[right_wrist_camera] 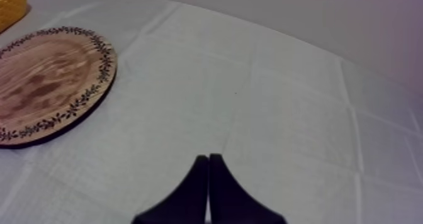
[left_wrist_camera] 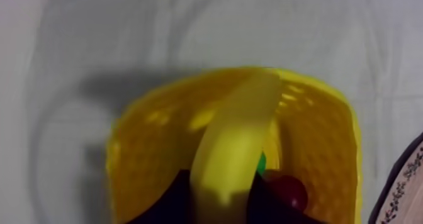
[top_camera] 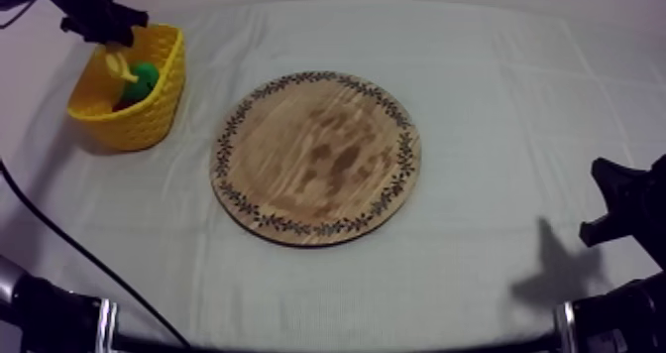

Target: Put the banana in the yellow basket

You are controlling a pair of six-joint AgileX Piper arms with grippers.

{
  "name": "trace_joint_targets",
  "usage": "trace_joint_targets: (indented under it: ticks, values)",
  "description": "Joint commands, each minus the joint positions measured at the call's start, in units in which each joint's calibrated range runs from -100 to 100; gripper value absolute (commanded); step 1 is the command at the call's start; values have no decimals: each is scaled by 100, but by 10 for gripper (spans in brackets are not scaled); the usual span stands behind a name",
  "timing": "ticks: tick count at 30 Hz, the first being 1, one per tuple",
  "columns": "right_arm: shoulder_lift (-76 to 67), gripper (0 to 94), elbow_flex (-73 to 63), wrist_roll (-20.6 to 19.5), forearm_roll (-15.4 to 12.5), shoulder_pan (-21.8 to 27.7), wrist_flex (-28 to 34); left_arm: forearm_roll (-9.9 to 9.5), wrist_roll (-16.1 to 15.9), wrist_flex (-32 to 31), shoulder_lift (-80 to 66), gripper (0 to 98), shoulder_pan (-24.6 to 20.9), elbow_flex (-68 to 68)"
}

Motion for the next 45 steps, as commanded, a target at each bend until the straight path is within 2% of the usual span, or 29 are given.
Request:
trace_joint_targets:
  ticks: [1, 16, 19, 25, 30, 35, 45]
  values:
    - [0, 3, -3, 0, 0, 0, 3, -21, 18, -6, 87, 115, 29, 47]
    - [0, 3, -3, 0, 0, 0, 3, -50, 57, -153, 341, 102, 56, -56]
    - [0, 3, -3, 0, 0, 0, 3, -118, 104, -348, 318, 170, 56, -53]
    - [0, 3, -3, 0, 0, 0, 3, -170, 478, -420, 248, 517, 11, -86]
    - [0, 3, -3, 0, 0, 0, 3, -135, 536, -272, 196, 701, -3, -19]
    - [0, 3, -3, 0, 0, 0, 3, -110, 496, -189, 146, 749, 1, 11]
    - [0, 3, -3, 0, 0, 0, 3, -102, 458, -234, -169, 709, -30, 89]
